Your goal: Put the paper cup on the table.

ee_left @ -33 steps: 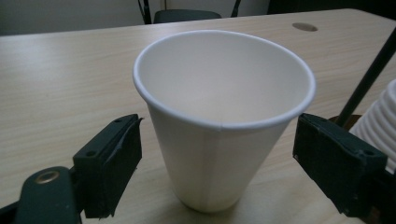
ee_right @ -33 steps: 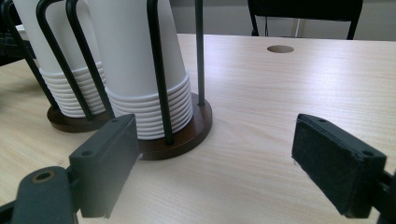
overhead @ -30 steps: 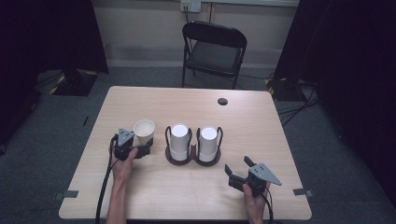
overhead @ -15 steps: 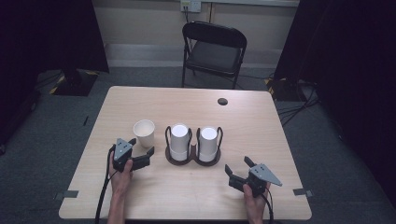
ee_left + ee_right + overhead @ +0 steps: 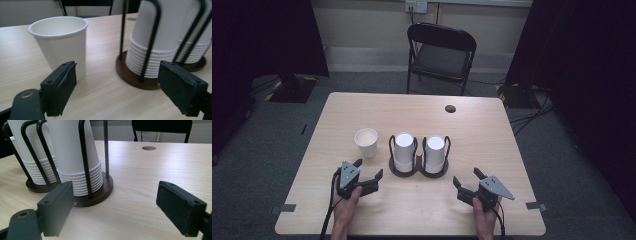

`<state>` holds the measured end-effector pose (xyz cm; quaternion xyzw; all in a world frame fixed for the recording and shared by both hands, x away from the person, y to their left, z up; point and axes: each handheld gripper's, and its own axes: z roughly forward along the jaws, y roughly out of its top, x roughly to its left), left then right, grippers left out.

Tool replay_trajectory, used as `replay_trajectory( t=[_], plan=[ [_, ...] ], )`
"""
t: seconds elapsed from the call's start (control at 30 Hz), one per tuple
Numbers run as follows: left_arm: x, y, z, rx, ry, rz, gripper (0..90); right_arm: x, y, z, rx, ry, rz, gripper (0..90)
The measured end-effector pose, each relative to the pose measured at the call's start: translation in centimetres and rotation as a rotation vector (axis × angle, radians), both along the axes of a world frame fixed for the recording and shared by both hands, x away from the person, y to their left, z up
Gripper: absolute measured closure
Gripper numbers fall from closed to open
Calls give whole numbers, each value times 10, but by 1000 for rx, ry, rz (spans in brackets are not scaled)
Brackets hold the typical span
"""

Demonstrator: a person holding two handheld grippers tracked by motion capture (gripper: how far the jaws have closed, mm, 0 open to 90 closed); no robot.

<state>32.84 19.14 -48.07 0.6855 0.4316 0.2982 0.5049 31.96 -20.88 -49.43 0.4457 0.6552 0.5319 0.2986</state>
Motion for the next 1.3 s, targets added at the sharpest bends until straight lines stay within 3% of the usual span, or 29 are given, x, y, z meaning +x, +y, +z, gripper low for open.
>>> replay_trajectory(
  t=[0.17,0.53,0.77,0.83,1.0,1.1,1.2,1.3],
  plan=[
    [-12,-16,4,18,-16,-11,158,0,0,0,1,1,-2,143],
    [-39,-37,10,-21,-48,-48,156,-1,0,0,1,-4,-2,143],
    [-44,-54,6,-32,-65,-92,153,0,0,0,0,-6,-3,144],
    [-43,-59,3,-5,-64,-79,154,0,0,0,0,-4,-2,144],
    [-39,-64,-6,-20,-51,-86,155,0,0,0,1,-5,4,144],
    [-38,-65,-15,-17,-45,-54,153,0,0,0,0,-2,11,144],
    [-39,-60,-15,-74,-57,-5,158,1,0,0,-7,8,2,146],
    [-40,-57,-16,-105,-69,15,154,3,2,0,-39,52,-30,143]
  ],
)
